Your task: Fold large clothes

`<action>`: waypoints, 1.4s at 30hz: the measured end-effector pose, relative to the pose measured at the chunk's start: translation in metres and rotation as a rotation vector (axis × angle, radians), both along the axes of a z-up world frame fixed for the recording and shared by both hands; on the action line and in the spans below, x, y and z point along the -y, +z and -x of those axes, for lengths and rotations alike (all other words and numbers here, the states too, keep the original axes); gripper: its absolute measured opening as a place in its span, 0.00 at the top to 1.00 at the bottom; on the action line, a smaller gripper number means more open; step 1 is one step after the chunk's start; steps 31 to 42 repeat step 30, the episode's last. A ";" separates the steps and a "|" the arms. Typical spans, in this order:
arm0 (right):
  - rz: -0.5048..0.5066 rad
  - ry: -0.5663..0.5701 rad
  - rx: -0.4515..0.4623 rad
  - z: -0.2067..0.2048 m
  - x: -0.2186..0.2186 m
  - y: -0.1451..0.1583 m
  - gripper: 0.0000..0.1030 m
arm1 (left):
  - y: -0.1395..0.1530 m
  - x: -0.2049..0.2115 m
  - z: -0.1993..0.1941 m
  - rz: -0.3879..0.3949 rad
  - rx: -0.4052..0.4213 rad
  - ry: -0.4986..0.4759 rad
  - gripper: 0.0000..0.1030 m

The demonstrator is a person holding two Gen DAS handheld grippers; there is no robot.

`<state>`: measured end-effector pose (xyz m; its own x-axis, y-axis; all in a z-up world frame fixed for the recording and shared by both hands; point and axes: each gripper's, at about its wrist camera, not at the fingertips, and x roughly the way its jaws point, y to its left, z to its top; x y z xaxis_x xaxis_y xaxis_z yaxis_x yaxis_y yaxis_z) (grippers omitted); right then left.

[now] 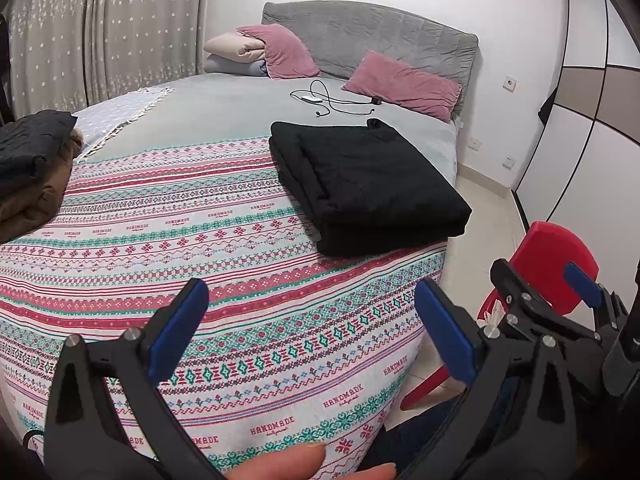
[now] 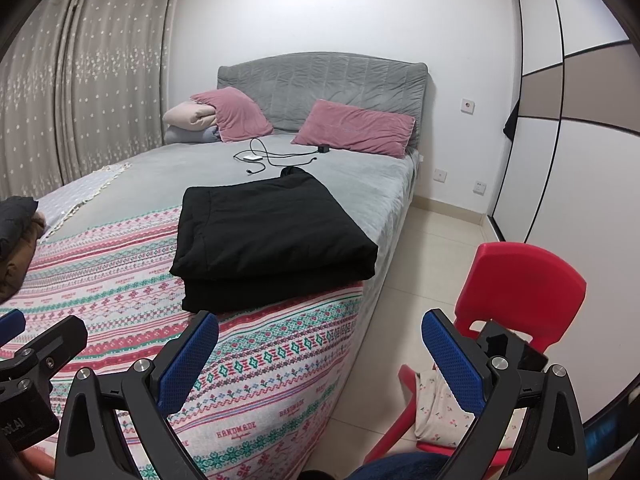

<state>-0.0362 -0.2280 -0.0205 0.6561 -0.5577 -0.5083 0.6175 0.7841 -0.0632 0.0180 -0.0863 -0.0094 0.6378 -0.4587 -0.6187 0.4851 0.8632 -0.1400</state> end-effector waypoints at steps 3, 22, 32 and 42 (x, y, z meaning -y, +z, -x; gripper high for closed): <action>0.001 -0.001 0.000 0.000 0.000 0.000 0.00 | 0.001 0.000 0.001 0.002 -0.001 -0.003 0.01; 0.003 -0.004 0.000 0.001 0.001 0.001 0.00 | 0.002 0.004 0.005 -0.003 0.012 -0.024 0.01; 0.006 -0.008 0.000 0.002 0.001 0.001 0.00 | 0.003 0.006 0.007 0.005 0.010 -0.035 0.01; 0.006 -0.008 0.000 0.002 0.001 0.001 0.00 | 0.003 0.006 0.007 0.005 0.010 -0.035 0.01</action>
